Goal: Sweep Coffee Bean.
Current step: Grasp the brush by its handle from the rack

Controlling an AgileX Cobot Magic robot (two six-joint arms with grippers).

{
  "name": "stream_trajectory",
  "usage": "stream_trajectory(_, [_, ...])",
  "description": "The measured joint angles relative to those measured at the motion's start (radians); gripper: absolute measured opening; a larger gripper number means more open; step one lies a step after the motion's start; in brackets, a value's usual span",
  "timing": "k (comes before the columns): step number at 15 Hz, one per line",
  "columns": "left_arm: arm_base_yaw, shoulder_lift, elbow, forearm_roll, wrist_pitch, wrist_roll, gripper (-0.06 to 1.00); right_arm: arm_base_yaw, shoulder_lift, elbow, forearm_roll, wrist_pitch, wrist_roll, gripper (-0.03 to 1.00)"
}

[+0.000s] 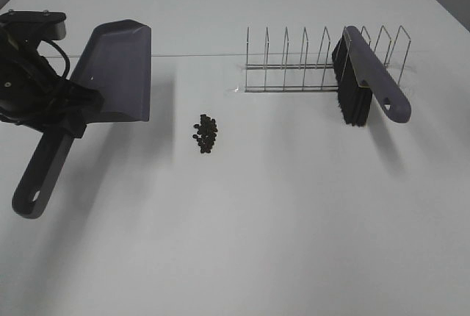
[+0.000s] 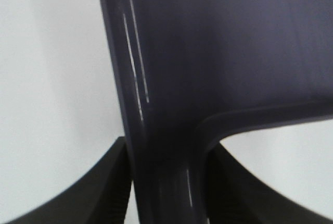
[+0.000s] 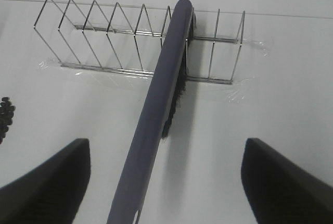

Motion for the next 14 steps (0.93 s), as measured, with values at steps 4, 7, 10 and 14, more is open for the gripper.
stream_trajectory(4, [0.0,0.0,0.0,0.001,0.001,0.001,0.39,0.0,0.261,-0.248,0.002,0.179,0.01,0.74])
stream_trajectory(7, [0.0,0.0,0.0,0.001,-0.012,0.002,0.39,0.03,0.409,-0.394,-0.038,0.279,0.065,0.74])
stream_trajectory(10, [0.0,0.0,0.0,0.002,-0.014,0.002,0.39,0.117,0.542,-0.549,-0.112,0.309,0.169,0.74])
stream_trajectory(14, [0.0,0.0,0.0,0.002,-0.014,0.002,0.39,0.138,0.737,-0.774,-0.119,0.424,0.254,0.74])
